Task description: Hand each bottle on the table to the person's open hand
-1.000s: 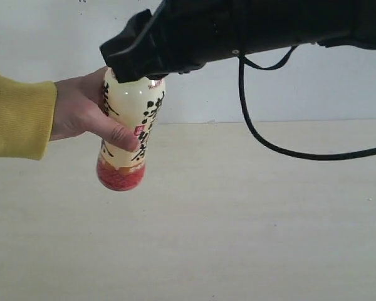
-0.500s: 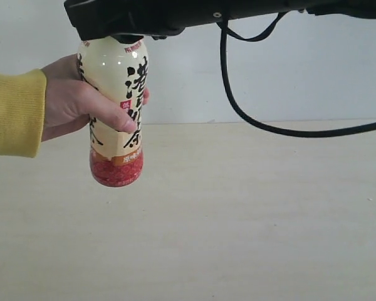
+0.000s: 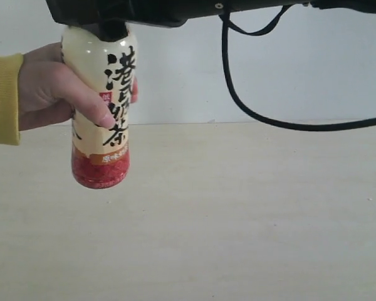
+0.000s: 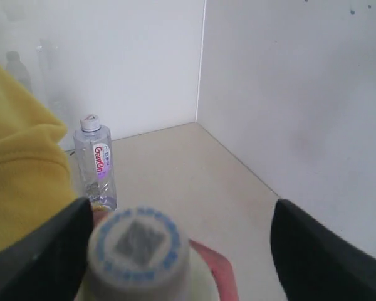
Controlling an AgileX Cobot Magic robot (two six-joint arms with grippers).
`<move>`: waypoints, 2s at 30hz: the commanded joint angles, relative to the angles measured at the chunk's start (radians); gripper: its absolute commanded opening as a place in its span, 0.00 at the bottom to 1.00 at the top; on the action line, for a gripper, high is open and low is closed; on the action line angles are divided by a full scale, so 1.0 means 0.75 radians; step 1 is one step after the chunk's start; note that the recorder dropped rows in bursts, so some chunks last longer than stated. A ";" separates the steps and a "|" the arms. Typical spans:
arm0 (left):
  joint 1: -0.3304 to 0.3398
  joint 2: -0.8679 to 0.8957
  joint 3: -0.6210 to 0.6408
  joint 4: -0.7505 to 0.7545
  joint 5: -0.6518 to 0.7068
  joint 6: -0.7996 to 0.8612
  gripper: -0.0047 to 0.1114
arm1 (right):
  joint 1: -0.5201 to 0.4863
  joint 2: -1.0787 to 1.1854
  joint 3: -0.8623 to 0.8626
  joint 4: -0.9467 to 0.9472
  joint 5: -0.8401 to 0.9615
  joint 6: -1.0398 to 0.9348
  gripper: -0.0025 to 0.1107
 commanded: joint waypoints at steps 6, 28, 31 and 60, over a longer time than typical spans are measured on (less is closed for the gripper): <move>0.002 0.006 0.005 -0.003 -0.009 0.004 0.08 | -0.001 -0.139 -0.006 -0.347 -0.043 0.249 0.66; 0.002 0.006 0.005 -0.003 -0.009 0.004 0.08 | -0.352 -0.396 0.620 -1.062 -0.221 0.887 0.02; 0.002 0.006 0.005 -0.003 -0.009 0.004 0.08 | -0.377 -0.452 0.708 -1.052 -0.252 0.894 0.02; 0.002 0.006 0.005 -0.003 -0.009 0.004 0.08 | -0.406 -0.475 1.100 -0.990 -0.624 0.963 0.02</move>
